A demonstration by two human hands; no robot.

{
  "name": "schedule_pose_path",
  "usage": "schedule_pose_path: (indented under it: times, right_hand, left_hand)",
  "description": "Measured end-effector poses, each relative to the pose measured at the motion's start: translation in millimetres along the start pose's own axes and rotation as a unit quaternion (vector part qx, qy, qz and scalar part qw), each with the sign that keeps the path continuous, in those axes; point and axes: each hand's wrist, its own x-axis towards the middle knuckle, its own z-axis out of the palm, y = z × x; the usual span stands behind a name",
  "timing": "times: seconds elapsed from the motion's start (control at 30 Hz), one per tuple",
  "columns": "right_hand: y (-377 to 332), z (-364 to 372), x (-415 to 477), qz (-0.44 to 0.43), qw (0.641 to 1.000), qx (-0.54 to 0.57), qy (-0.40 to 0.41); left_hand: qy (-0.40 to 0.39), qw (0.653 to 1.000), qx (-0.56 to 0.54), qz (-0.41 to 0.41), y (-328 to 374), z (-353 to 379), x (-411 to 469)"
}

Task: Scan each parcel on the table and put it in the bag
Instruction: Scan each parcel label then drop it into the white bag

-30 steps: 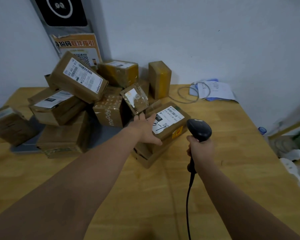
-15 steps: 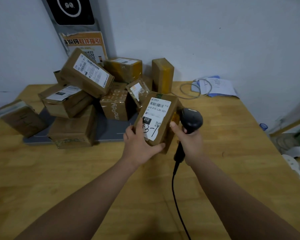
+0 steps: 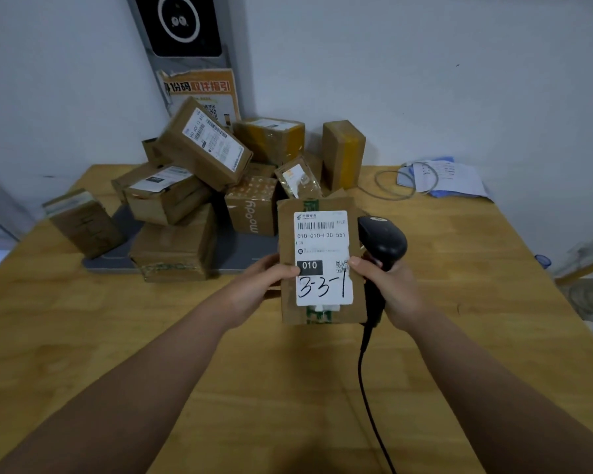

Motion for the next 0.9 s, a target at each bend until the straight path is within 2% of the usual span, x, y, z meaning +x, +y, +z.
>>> schedule_pose_path:
  times: [0.07,0.17,0.33,0.47,0.63,0.9]
  right_hand:
    - [0.3,8.7,4.5,0.042,0.999,-0.016,0.02]
    - [-3.9,24.2,8.0,0.093,0.989,-0.092,0.067]
    - [-10.1,50.0,-6.7,0.06,0.986,-0.154,0.022]
    - [0.4,62.0,-20.1,0.045,0.986,-0.159,-0.023]
    - [8.8,66.0,-22.3,0.059,0.978,-0.198,-0.009]
    - [5.6,63.3,-21.4,0.061,0.979,-0.195,-0.009]
  left_hand:
    - [0.02,1.0,-0.005,-0.006,-0.8,-7.4,-2.2]
    - [0.088,0.996,-0.007,-0.006,-10.3,-20.4,1.2]
    - [0.183,0.983,0.016,-0.023,-25.1,-45.2,4.8]
    - [0.196,0.98,-0.013,-0.019,-33.5,-54.3,5.7]
    - [0.206,0.978,-0.038,-0.002,-40.5,-52.5,9.8]
    - [0.231,0.971,-0.057,-0.016,-51.3,-55.0,20.0]
